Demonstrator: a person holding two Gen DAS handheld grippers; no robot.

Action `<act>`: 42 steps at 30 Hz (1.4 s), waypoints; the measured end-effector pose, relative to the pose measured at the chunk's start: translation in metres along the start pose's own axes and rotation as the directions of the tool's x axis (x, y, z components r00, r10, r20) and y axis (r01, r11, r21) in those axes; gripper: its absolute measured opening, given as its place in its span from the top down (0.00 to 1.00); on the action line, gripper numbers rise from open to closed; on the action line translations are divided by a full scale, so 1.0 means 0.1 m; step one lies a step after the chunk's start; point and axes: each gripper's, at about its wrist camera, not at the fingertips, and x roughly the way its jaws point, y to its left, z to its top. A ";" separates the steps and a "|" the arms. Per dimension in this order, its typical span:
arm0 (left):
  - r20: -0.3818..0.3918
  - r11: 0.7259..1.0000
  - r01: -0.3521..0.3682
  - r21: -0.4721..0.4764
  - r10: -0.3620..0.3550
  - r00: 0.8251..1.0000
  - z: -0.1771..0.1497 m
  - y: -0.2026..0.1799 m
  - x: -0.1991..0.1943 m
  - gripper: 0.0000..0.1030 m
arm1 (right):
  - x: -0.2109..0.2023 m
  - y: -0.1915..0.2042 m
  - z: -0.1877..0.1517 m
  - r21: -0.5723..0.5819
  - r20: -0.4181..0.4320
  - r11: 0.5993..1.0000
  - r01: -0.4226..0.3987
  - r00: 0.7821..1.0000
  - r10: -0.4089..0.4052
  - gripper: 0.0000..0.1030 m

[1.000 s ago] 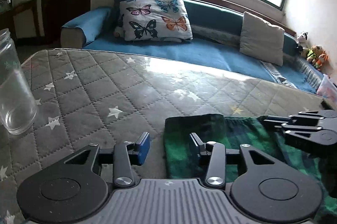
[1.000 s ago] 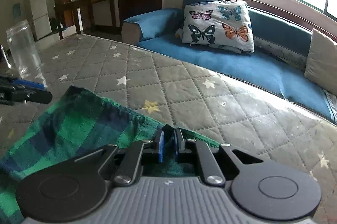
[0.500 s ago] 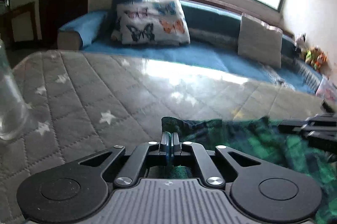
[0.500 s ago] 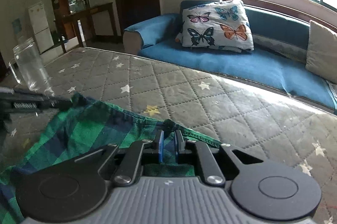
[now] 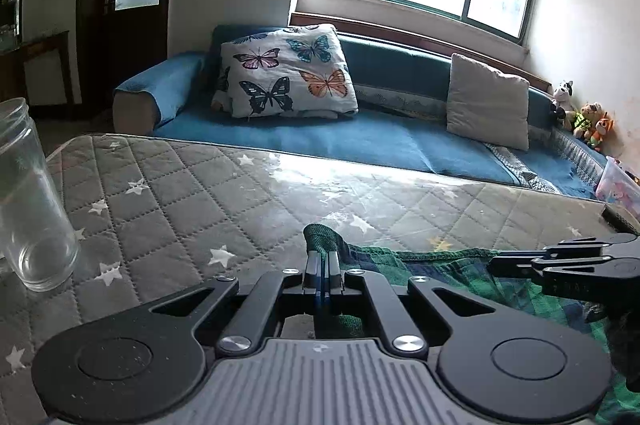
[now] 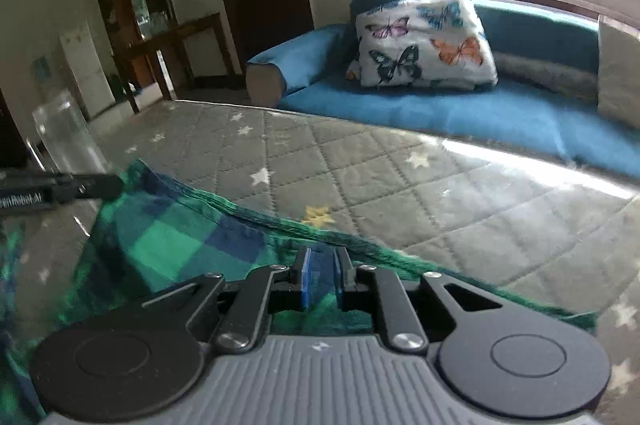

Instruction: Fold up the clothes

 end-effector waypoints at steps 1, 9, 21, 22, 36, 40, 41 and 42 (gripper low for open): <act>-0.001 1.000 -0.001 0.000 0.001 1.000 0.00 0.00 0.01 0.98 | 0.03 0.00 0.00 0.006 -0.006 1.000 -0.006 1.000 0.006 0.88; -0.020 1.000 -0.012 -0.006 0.012 1.000 -0.01 0.03 0.10 0.98 | 0.15 0.12 -0.03 -0.039 -0.018 0.999 0.001 1.000 -0.001 0.96; -0.076 0.997 -0.079 -0.015 0.077 0.994 -0.14 0.08 0.24 0.90 | 0.11 0.17 -0.08 -0.060 0.049 0.987 0.147 0.988 -0.144 0.97; -0.071 0.997 -0.072 -0.009 0.071 0.995 -0.14 0.07 0.22 0.90 | 0.14 0.16 -0.09 -0.058 0.041 0.987 0.147 0.989 -0.145 0.97; -0.148 0.977 0.117 0.180 -0.091 0.985 -0.39 -0.32 0.24 0.92 | -0.19 0.37 -0.11 -0.144 -0.062 0.989 -0.017 0.998 0.008 0.91; -0.127 0.975 0.086 0.206 -0.061 0.990 -0.40 -0.31 0.25 0.93 | -0.23 0.59 -0.27 -0.204 -0.117 0.976 -0.077 0.992 0.053 0.91; -0.125 0.975 0.081 0.207 -0.055 0.991 -0.41 -0.30 0.26 0.92 | -0.22 0.65 -0.31 -0.220 -0.126 0.972 -0.086 0.990 0.060 0.91; -0.122 0.975 0.075 0.209 -0.050 0.991 -0.41 -0.29 0.26 0.92 | -0.23 0.72 -0.35 -0.237 -0.133 0.967 -0.097 0.989 0.066 0.91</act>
